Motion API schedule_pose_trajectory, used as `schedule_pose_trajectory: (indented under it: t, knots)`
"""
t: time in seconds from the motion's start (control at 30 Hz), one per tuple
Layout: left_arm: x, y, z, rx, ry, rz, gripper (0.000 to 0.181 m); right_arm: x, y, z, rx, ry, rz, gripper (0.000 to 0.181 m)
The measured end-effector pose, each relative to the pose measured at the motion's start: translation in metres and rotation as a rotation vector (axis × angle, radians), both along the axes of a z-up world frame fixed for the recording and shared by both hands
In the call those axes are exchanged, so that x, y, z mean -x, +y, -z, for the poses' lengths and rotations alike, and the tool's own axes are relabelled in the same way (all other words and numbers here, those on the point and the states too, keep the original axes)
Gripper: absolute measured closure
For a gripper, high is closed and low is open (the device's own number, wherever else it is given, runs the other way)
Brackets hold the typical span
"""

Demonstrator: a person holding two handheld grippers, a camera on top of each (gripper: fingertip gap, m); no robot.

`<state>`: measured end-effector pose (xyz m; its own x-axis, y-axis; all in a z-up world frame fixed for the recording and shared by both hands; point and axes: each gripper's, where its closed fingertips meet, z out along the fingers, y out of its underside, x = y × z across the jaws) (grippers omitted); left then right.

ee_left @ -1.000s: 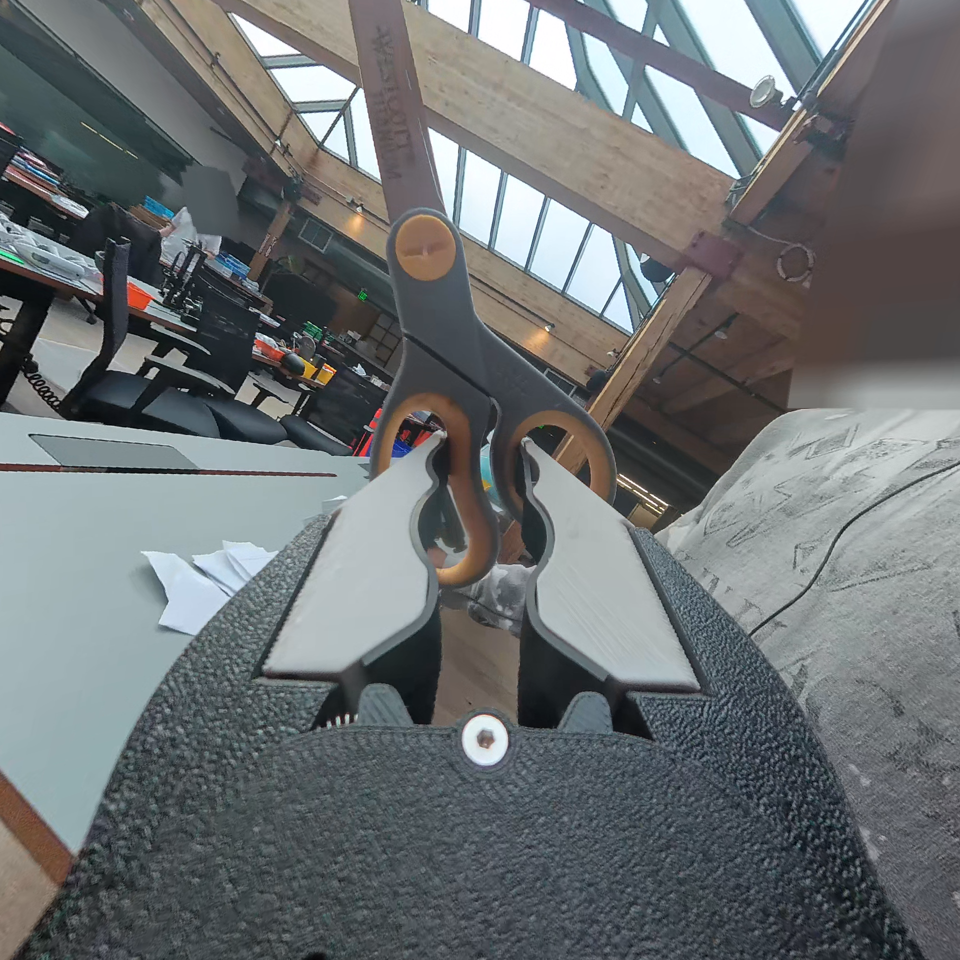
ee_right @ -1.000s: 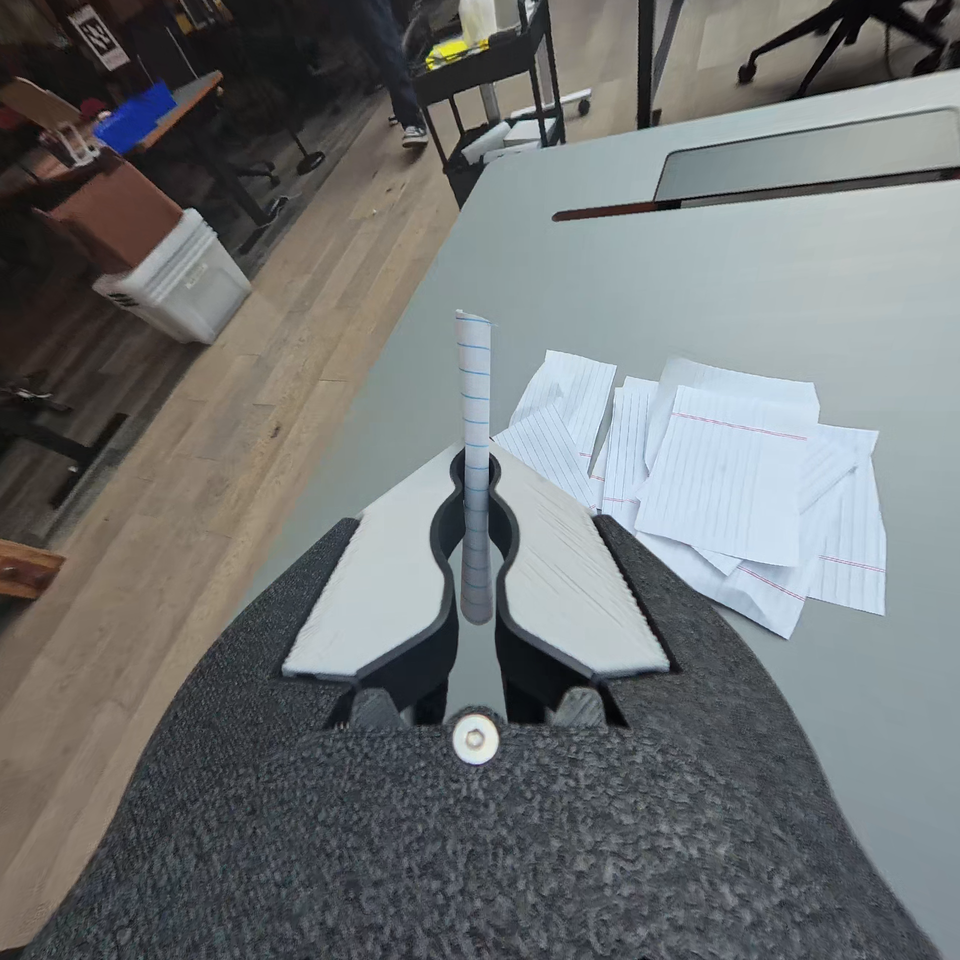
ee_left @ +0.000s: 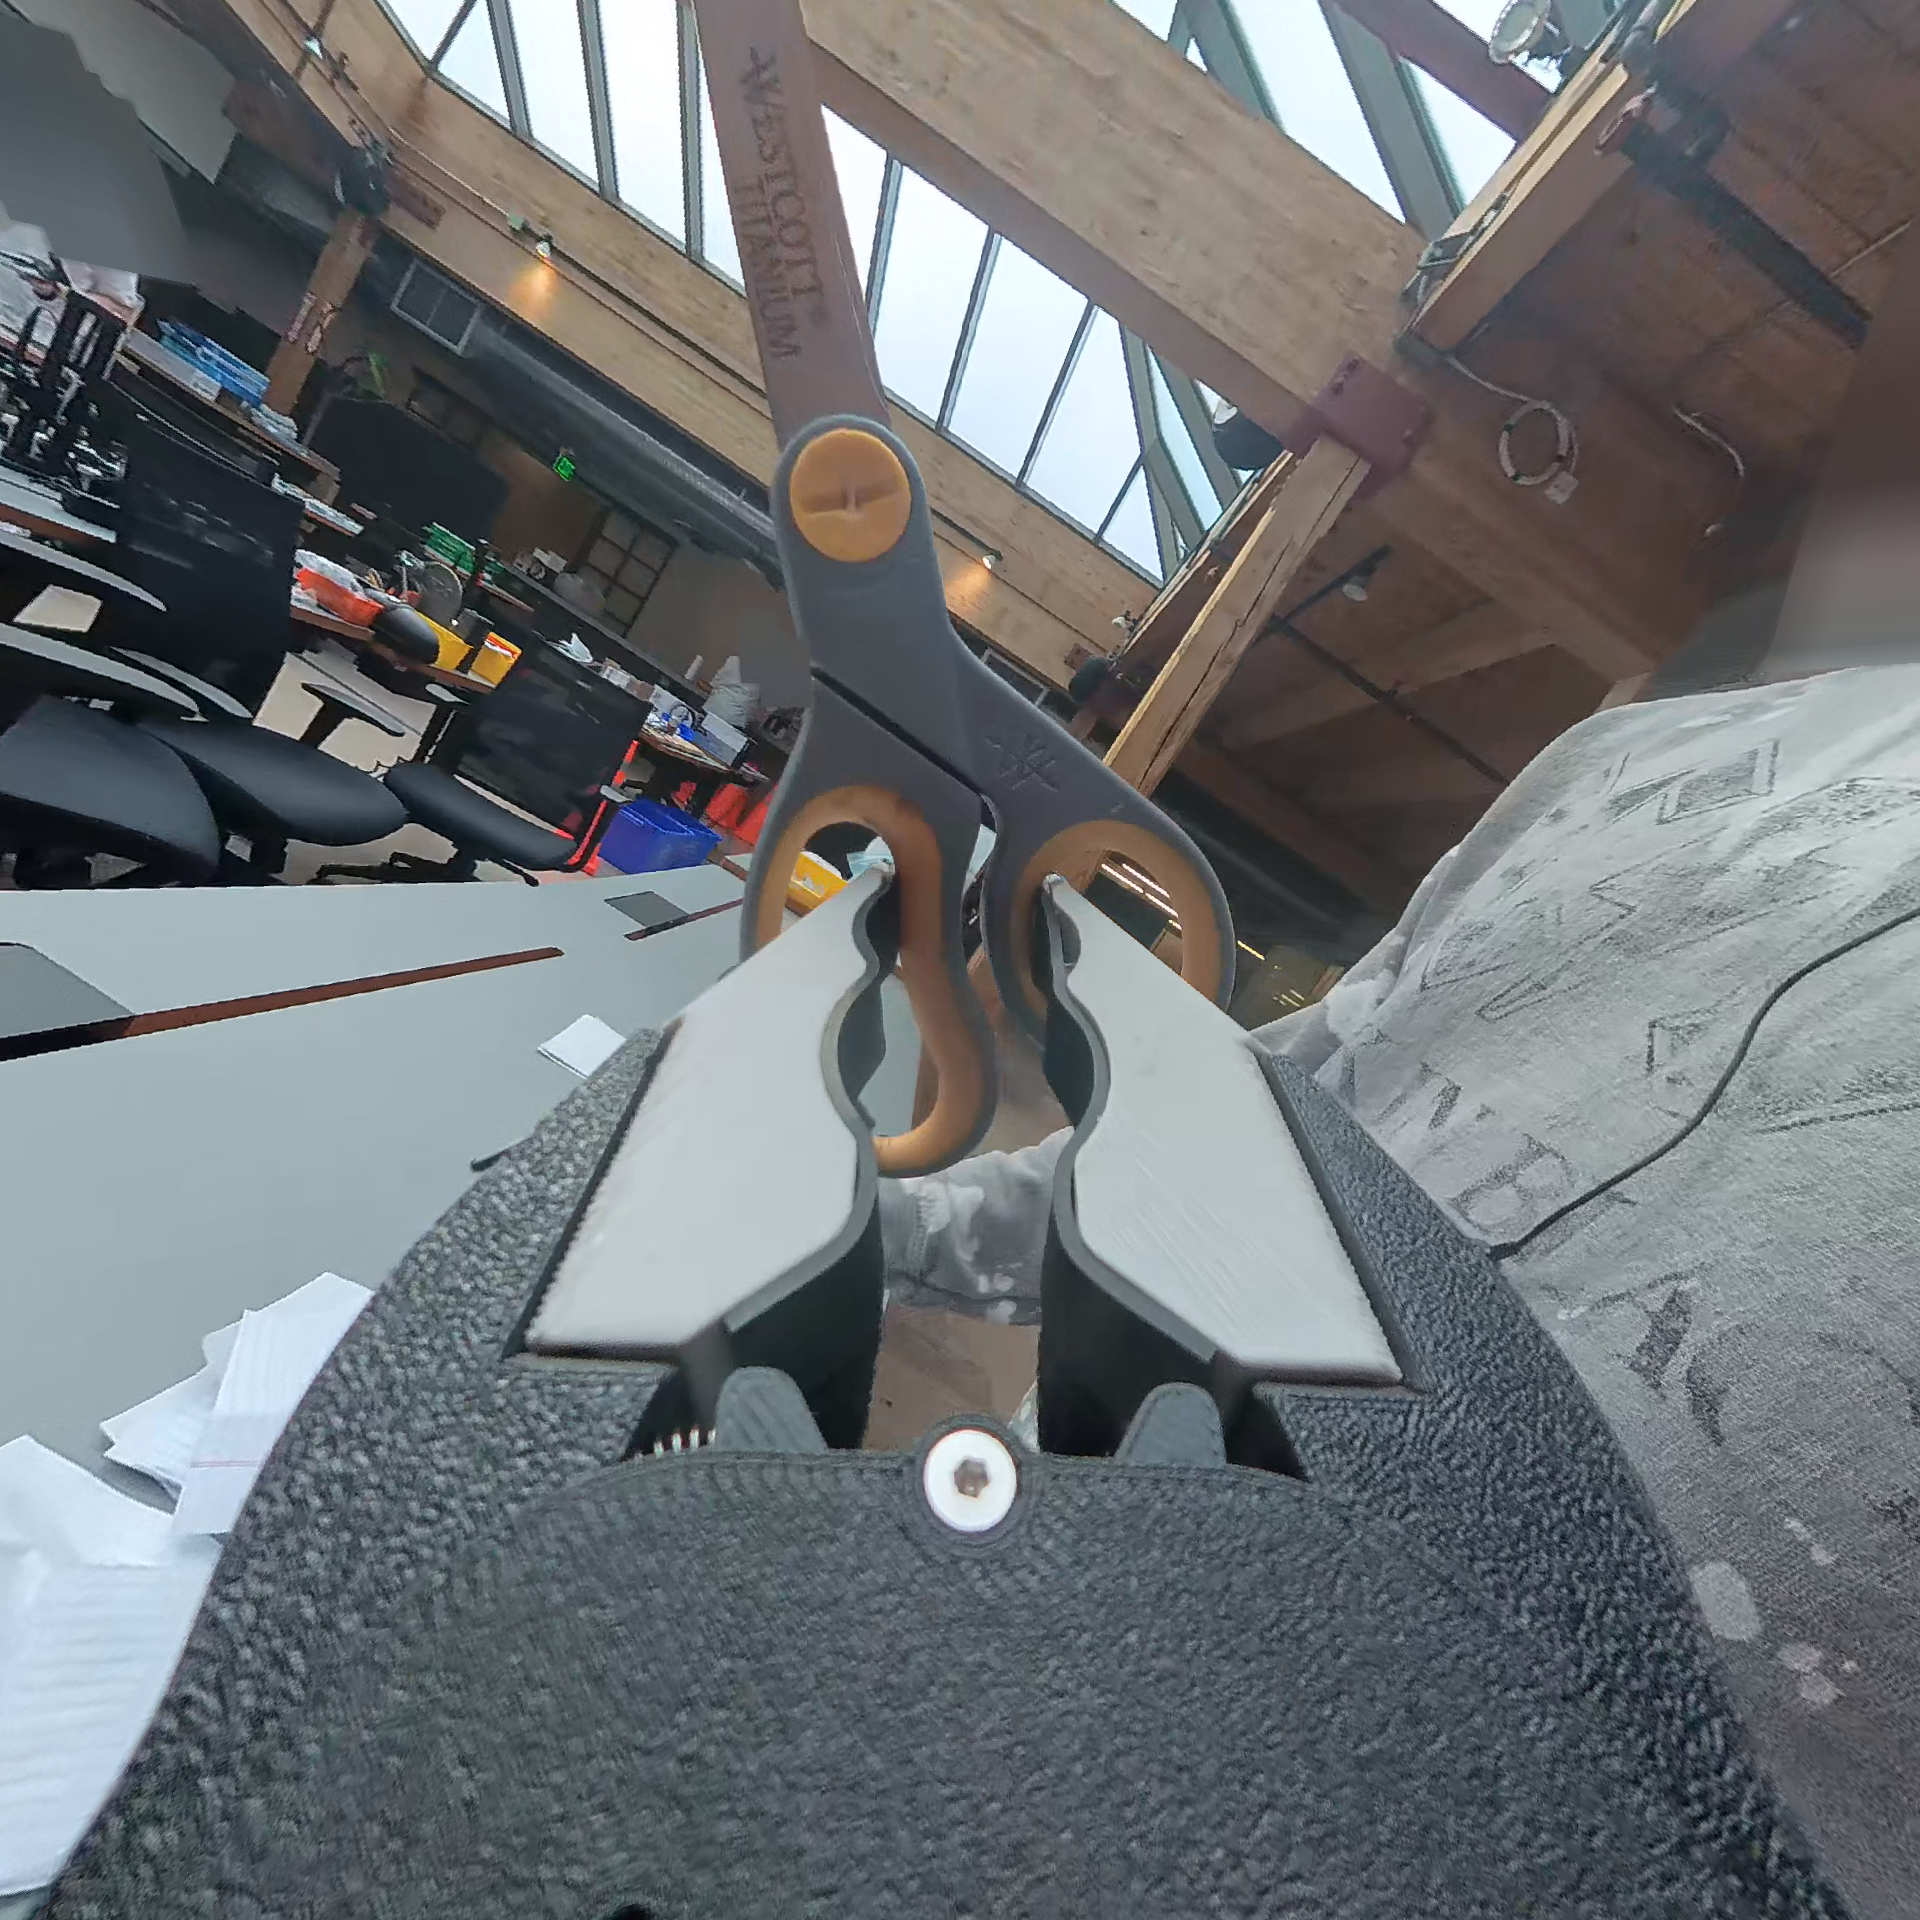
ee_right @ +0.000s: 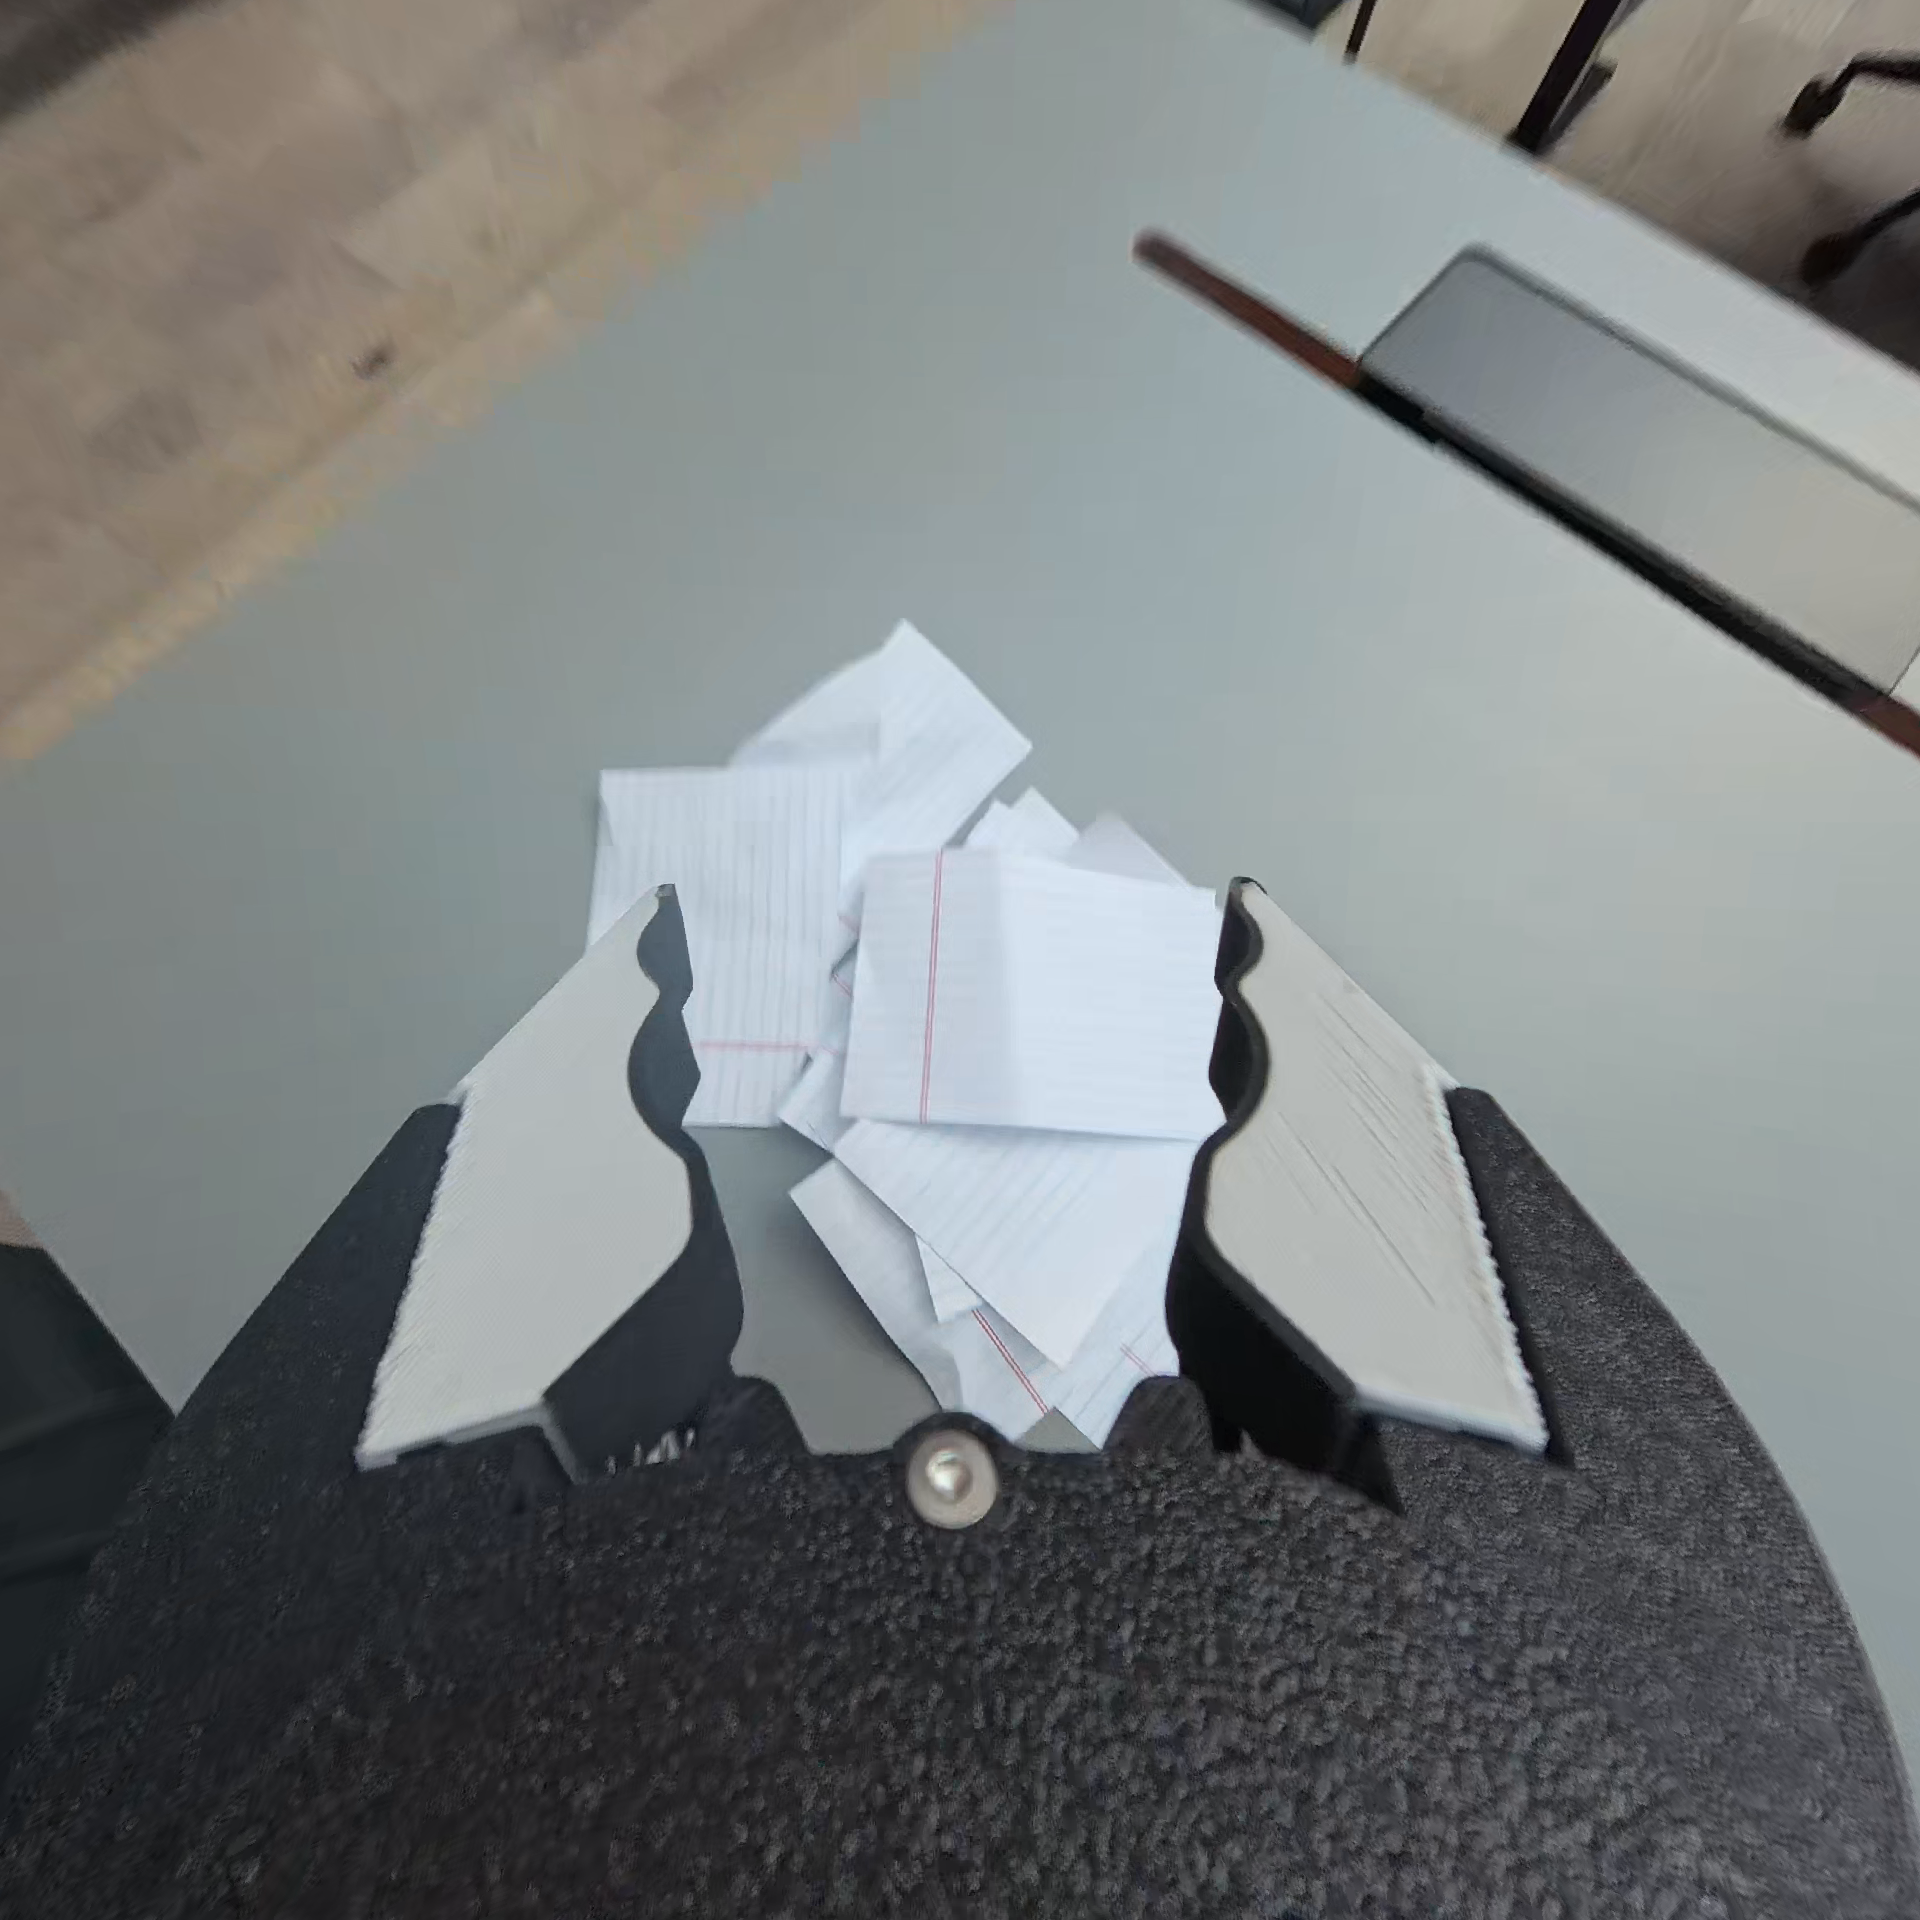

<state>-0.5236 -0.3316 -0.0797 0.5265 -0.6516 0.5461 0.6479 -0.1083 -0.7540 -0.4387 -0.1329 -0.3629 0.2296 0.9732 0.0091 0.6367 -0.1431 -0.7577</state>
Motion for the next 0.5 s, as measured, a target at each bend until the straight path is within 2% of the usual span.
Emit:
schedule_pose_trajectory:
  t: [0.07,0.17,0.2,0.3,0.43,0.5]
  knots:
    - [-0.002,0.011,0.001,0.008,0.025,0.027,0.158,0.004,-0.008,-0.053,-0.001,0.159,0.010,0.082]
    - [-0.011,0.029,0.002,0.003,0.018,0.077,0.158,0.004,-0.029,-0.128,0.103,0.343,-0.020,0.095]
    - [-0.017,0.036,0.003,0.002,0.014,0.094,0.158,0.002,-0.036,-0.153,0.155,0.401,-0.041,0.103]
    - [-0.047,0.056,0.006,-0.005,0.014,0.166,0.158,-0.007,-0.055,-0.221,0.285,0.506,-0.125,0.110]
    - [-0.112,0.082,0.015,0.016,0.069,0.298,0.158,-0.028,-0.071,-0.276,0.434,0.530,-0.273,0.112]
    - [-0.150,0.093,0.022,0.031,0.108,0.359,0.158,-0.047,-0.071,-0.290,0.499,0.541,-0.345,0.112]
